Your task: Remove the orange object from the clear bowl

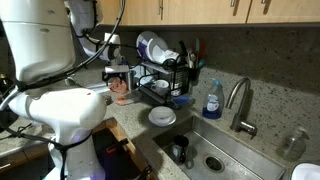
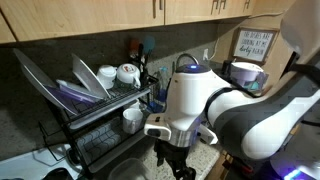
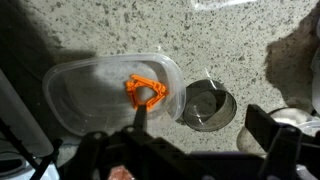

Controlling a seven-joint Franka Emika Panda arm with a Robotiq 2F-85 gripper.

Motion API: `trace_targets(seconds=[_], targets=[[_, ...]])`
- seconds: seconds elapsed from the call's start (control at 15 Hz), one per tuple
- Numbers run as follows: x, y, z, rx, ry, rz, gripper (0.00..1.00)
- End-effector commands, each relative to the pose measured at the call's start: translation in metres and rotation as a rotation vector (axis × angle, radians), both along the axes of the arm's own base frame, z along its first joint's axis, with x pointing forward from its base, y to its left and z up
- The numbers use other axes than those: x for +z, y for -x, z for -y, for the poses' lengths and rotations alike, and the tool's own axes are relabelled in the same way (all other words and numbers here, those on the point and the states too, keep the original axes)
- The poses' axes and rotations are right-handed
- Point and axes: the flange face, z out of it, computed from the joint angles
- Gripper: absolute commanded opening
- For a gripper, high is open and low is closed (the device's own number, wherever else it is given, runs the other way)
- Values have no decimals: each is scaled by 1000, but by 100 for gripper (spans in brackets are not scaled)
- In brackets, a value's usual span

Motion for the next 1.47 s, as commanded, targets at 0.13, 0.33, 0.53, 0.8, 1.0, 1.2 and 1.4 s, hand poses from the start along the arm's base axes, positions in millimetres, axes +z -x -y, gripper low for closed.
trace_targets(seconds=[0.13,0.33,0.53,0.8,1.0,1.2,1.4], targets=[[2,-2,1,-5,-2,4,100],[-3,-5,3,-16,-25,-26,100],[-18,-18,-5,-52,-42,-67,100],[-37,-36,-20,-76,-46,-101,100],[-52,-47,-39,-79,-32,-124,100],[-71,-55,-58,-82,3,-135,100],[-93,-55,-77,-89,63,-107,100]])
